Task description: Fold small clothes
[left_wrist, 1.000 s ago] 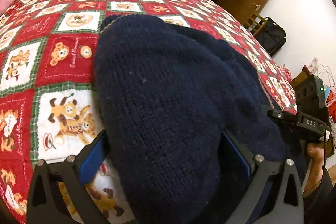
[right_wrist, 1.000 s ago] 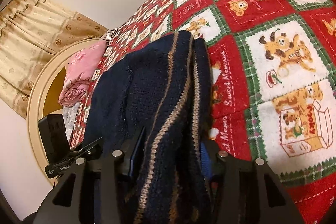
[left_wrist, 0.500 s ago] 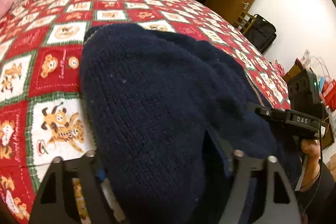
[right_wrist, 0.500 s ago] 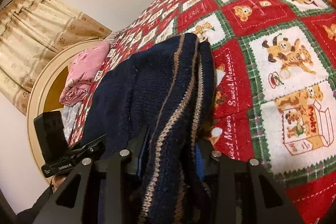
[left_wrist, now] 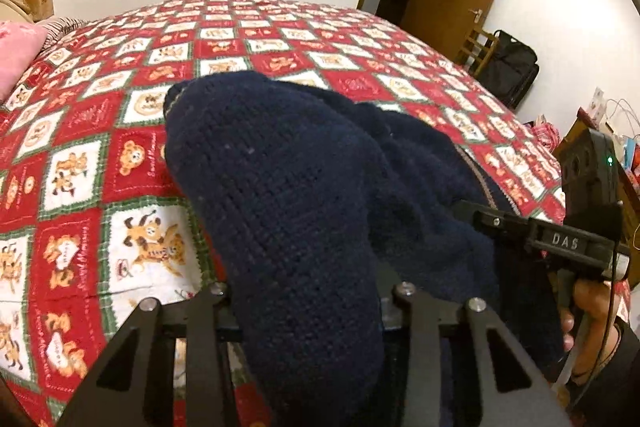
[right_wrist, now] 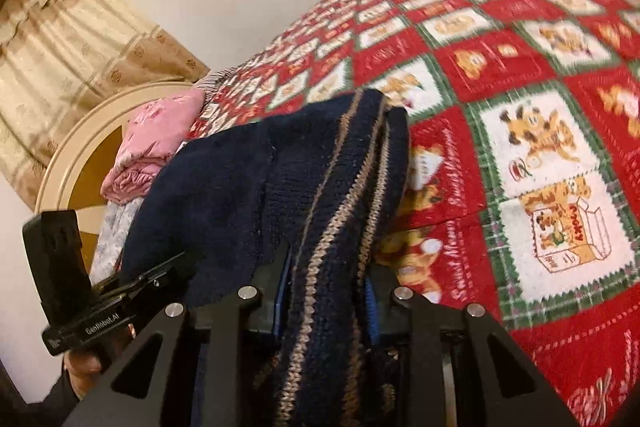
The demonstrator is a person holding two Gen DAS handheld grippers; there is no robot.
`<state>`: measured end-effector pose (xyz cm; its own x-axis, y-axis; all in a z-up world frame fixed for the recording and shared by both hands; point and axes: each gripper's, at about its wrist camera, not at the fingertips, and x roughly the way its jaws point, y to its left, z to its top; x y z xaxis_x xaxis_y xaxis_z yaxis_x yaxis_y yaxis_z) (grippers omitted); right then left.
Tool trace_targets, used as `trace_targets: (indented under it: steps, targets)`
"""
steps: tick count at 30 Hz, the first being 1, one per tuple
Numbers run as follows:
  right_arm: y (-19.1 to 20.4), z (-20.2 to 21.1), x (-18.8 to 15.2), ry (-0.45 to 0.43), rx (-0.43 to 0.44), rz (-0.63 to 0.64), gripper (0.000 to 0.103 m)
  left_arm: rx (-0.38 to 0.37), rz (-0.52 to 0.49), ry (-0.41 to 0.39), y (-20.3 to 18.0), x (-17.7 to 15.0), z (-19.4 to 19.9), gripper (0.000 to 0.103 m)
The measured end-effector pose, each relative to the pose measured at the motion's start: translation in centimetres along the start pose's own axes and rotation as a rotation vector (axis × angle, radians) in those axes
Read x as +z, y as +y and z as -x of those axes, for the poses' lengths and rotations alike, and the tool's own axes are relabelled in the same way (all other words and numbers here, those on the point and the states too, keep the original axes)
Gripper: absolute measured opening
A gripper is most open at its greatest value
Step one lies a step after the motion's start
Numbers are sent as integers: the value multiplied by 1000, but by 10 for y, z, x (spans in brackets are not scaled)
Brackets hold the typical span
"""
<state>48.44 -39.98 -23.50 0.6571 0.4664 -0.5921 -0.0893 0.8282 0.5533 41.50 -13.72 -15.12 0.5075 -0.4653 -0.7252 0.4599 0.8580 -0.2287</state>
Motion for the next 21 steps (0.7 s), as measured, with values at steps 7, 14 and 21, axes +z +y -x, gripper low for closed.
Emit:
trace_targets:
  steps: [7, 14, 21]
  targets:
    - [42, 17, 0, -28, 31, 42, 30, -14, 20, -51, -1, -2, 42, 42]
    - [80, 24, -20, -29, 109, 53, 30, 32, 7, -96, 8, -20, 95, 42]
    - [139, 19, -43, -2, 192, 104, 30, 103, 36, -134, 32, -46, 146, 42]
